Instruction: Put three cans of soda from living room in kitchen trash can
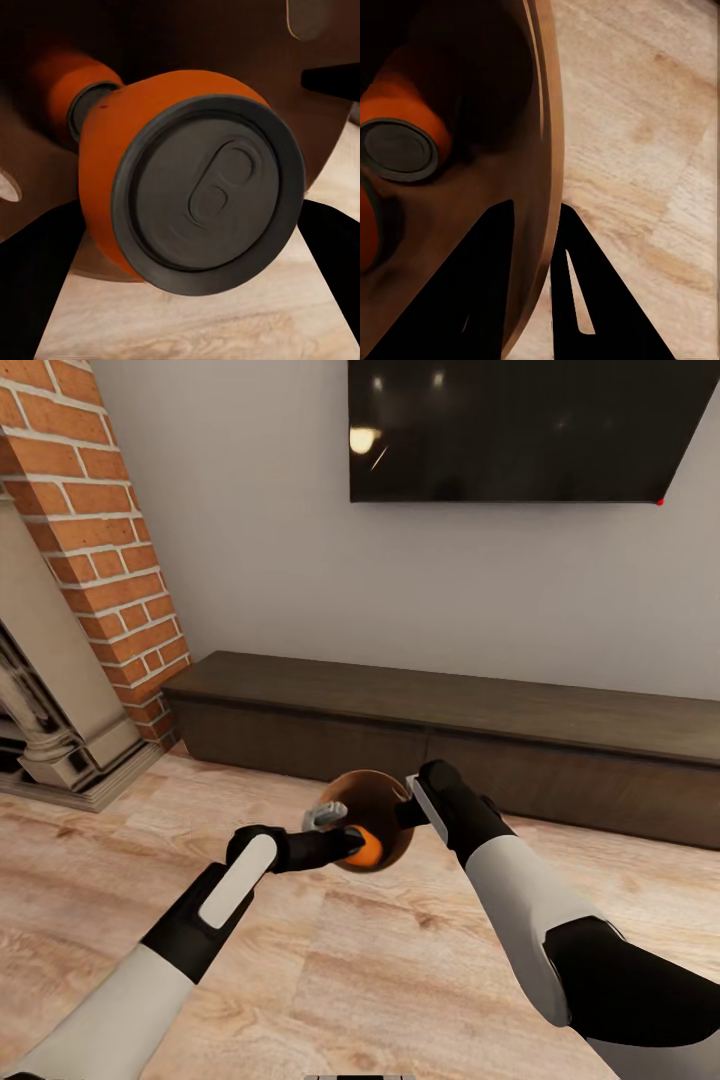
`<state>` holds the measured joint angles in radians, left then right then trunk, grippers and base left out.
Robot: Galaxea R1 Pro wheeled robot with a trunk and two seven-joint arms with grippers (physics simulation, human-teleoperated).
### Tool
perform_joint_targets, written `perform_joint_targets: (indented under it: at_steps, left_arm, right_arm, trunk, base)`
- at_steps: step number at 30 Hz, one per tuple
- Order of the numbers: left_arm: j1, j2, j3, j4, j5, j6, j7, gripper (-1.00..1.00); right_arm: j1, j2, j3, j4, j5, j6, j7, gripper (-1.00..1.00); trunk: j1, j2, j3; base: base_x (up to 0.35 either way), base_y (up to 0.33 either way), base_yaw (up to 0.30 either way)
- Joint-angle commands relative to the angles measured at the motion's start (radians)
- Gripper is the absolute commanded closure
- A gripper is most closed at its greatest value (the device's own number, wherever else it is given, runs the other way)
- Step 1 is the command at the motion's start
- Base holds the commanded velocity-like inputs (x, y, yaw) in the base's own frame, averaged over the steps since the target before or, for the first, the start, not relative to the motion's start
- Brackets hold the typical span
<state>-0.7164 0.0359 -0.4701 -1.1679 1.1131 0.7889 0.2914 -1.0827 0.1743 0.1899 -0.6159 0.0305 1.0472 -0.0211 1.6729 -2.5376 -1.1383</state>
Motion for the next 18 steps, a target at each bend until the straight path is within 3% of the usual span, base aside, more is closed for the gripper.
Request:
perform_joint_targets:
  at_steps: [1,4,9,18]
  left_arm:
    - [0.0,-0.002,-0.004,0.006,-0.004,-0.004,0.0,1.0]
    - [0.0,-0.004,-0.007,0.013,-0.013,-0.016,0.0,1.0]
    - [0.0,-0.005,-0.006,0.018,-0.079,-0.034,0.0,1.0]
    - [0.0,-0.02,-0.007,0.073,-0.106,-0.068,0.0,1.0]
  right_arm:
    - [-0.001,0.0,-0.001,-0.005,-0.015,0.0,0.004,1.0]
    - [0.0,0.0,-0.001,-0.005,-0.015,0.0,0.004,1.0]
    - [0.0,0.0,-0.001,-0.005,-0.015,0.0,0.004,1.0]
    - [0.0,0.0,0.0,-0.005,-0.015,0.0,0.004,1.0]
  trunk:
    - [0.0,0.0,0.0]
    - [0.0,0.0,0.0]
    - [0.0,0.0,0.0]
    - [0.0,0.0,0.0]
  base:
    - [0.0,0.0,0.0]
    - [0.0,0.0,0.0]
    - [0.0,0.0,0.0]
    - [0.0,0.0,0.0]
